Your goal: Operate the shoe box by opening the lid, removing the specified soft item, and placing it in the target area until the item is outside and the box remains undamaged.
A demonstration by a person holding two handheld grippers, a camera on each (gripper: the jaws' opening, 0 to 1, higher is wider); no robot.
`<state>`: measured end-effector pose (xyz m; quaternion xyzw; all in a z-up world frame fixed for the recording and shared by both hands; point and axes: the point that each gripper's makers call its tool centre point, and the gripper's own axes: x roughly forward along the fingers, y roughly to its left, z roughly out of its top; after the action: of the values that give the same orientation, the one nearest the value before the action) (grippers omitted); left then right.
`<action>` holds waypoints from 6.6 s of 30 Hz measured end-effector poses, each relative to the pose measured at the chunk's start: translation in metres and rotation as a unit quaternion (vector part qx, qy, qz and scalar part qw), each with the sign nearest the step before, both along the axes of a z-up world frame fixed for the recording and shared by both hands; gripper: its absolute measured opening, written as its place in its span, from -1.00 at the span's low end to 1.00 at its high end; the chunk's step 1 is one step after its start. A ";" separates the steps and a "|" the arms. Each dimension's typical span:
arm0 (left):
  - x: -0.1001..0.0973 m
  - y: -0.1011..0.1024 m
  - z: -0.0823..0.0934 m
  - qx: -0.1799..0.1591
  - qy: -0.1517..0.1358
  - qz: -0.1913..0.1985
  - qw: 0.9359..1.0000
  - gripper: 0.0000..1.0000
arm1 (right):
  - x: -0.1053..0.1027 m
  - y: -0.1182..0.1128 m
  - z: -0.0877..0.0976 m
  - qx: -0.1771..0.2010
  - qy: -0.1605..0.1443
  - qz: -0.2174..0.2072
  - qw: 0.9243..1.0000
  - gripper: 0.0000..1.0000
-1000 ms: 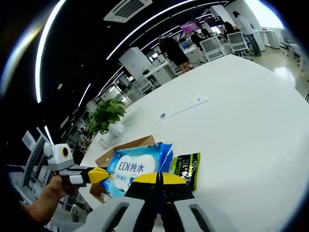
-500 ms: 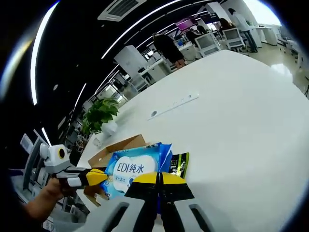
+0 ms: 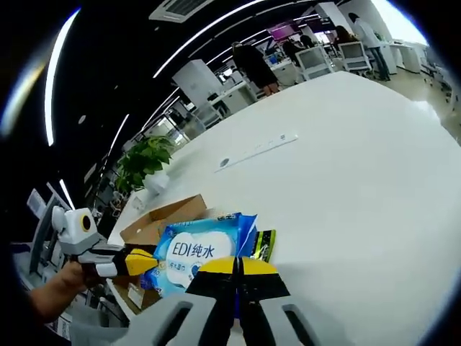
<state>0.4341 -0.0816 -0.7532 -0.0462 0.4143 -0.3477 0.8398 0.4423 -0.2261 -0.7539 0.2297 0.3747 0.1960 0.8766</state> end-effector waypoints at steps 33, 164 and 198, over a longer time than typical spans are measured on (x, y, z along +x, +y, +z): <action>0.007 0.012 -0.016 0.049 -0.008 -0.004 0.999 -1.00 | 0.009 0.019 -0.021 -0.018 0.000 0.012 1.000 -1.00; -0.014 0.119 0.011 0.122 -0.091 0.001 0.988 -0.63 | -0.010 0.038 -0.017 -0.146 -0.080 0.127 0.978 -0.65; -0.010 0.166 -0.037 0.173 -0.104 -0.055 0.978 -0.65 | -0.017 0.158 0.013 -0.171 -0.160 0.285 0.929 -0.46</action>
<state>0.4238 0.0842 -0.7905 0.1587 0.3803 -0.3193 0.8534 0.4257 -0.0680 -0.7410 -0.0748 0.3068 0.4050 0.8581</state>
